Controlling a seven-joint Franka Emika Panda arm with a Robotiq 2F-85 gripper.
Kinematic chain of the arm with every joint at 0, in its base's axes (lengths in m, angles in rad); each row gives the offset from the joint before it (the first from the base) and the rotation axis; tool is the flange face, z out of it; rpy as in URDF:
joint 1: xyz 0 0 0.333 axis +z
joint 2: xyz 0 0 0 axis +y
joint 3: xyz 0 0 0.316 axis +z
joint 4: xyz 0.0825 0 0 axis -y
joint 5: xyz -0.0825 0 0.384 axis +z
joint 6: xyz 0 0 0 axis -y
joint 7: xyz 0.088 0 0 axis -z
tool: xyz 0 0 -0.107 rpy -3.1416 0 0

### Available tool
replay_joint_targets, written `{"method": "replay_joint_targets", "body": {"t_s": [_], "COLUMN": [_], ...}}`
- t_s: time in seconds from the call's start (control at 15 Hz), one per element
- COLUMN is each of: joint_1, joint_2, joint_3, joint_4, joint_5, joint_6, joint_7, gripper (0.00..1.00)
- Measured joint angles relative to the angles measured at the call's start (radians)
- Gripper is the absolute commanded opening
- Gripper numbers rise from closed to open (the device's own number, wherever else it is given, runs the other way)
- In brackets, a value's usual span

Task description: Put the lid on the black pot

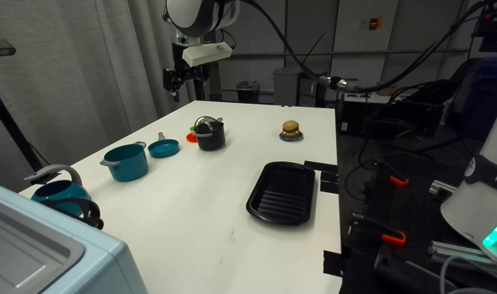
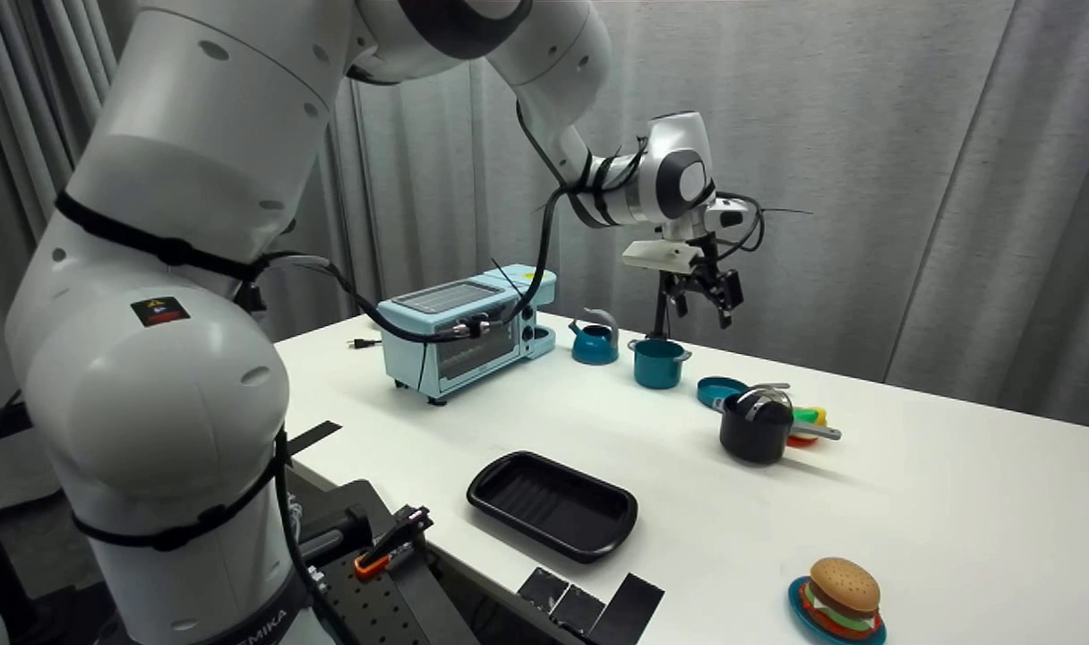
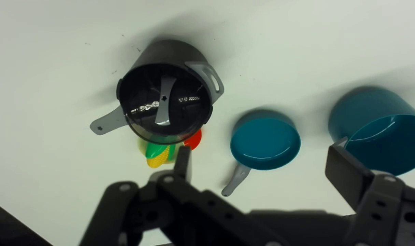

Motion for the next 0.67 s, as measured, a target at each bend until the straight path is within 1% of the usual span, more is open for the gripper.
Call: {"method": "replay_joint_targets", "body": {"t_s": [0.67], "joint_1": [0.000], "joint_2": [-0.006], "joint_3": [0.000], "joint_4": [-0.014], "joint_5": [0.000], "joint_6": [0.000], "joint_7": [0.000], "gripper": [1.00]}}
